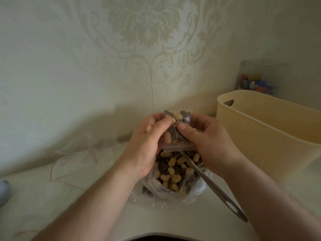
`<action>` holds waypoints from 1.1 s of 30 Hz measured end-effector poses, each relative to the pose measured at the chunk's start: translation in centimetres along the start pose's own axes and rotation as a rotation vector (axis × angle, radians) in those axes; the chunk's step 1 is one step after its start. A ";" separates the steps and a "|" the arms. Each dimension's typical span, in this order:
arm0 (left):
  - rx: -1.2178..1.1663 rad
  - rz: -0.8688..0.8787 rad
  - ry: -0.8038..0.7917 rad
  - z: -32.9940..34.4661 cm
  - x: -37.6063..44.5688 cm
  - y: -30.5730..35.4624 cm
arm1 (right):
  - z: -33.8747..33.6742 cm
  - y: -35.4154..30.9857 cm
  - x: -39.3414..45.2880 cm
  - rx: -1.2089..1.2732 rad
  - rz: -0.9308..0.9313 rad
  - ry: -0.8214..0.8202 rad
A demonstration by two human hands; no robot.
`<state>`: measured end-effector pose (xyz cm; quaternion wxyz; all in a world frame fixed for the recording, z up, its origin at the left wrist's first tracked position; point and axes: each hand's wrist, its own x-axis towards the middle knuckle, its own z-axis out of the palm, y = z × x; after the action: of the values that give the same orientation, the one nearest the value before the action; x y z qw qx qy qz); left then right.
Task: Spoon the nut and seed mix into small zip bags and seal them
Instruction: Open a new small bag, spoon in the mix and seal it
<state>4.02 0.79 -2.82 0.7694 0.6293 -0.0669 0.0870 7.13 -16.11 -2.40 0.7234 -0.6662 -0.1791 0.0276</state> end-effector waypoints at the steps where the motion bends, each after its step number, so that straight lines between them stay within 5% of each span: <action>1: 0.037 0.005 0.002 0.1 0.0 0.0 | 0.0 -0.1 0.0 0.016 0.003 -0.003; 6: 0.051 0.020 0.014 0.5 -0.3 0.0 | 0.0 -0.2 -0.2 0.135 0.080 -0.113; 11: 0.090 0.031 0.015 0.3 -0.2 -0.2 | 0.0 -0.4 -0.4 -0.084 -0.027 0.010; 25: 0.002 -0.035 -0.020 -0.2 0.9 1.5 | -0.3 -2.6 -0.9 -0.099 -0.020 0.054; 28: 0.166 -0.119 0.052 1.0 3.6 3.0 | -1.8 -5.4 -0.4 -0.056 -0.037 0.061; 33: 0.481 -0.096 -0.078 7.5 6.0 4.1 | -7.5 -10.8 0.8 -0.269 -0.169 0.161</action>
<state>9.05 -5.43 3.84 0.5973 0.7998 -0.0441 0.0394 7.98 -24.20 7.94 0.6396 -0.7395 -0.1782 -0.1109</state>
